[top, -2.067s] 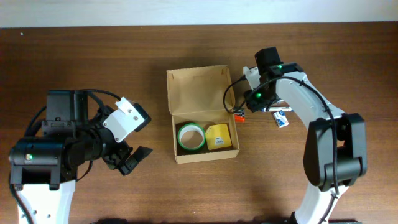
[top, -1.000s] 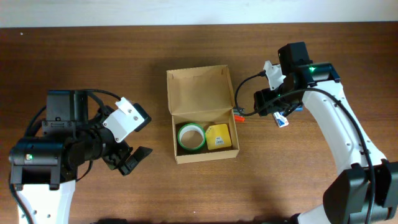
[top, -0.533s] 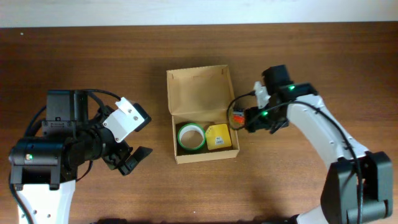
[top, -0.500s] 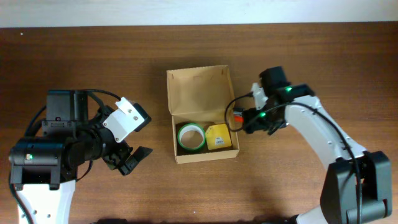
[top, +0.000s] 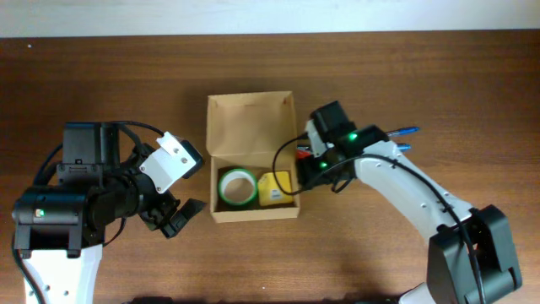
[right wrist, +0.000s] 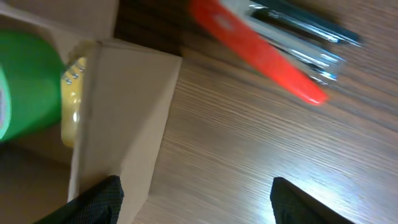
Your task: Pack container
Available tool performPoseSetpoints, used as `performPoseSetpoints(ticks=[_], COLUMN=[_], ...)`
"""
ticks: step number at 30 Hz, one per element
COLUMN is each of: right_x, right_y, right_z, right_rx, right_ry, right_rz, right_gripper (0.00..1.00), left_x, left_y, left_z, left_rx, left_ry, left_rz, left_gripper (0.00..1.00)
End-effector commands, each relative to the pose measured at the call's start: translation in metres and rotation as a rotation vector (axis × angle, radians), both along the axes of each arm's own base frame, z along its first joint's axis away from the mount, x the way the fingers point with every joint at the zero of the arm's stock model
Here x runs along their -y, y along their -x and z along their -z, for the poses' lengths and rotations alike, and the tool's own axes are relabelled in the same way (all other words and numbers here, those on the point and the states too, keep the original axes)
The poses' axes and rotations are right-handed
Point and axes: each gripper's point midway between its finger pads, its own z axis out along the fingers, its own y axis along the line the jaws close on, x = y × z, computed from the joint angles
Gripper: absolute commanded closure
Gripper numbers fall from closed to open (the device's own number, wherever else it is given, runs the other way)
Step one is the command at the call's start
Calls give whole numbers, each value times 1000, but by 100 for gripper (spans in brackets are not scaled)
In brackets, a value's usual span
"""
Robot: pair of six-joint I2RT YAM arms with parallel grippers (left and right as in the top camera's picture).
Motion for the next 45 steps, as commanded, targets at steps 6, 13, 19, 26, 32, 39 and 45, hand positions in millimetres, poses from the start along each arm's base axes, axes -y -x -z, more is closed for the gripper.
performPoseSetpoints(ticks=[6,13,19,26,32,39,45], right_x=[-22,-5,17,36,46,37,36], right_y=[3,-12,-37,-56,-62,-67,-71], right_z=[-8,-9,-13,-17,-21,-21,-12], right_rx=[30,143,272,335,377,436,446], right_ry=[-44,76,217,176,105,47,60], right_rz=[-17,-213,-423,-545,-653,-759,-808], right_gripper=[22,22,14,1,1,1,1], left_x=[1,1,1,1,1,1,1], left_y=[-1,-1,-1,-1,-1,-1,-1], left_z=[-7,-7,-7,-7,-7,-7,-7], left_rx=[26,26,26,26,26,26,26], left_ry=[10,10,10,10,10,10,10], left_rz=[15,15,15,15,15,15,15], left_gripper=[0,0,0,0,0,0,0])
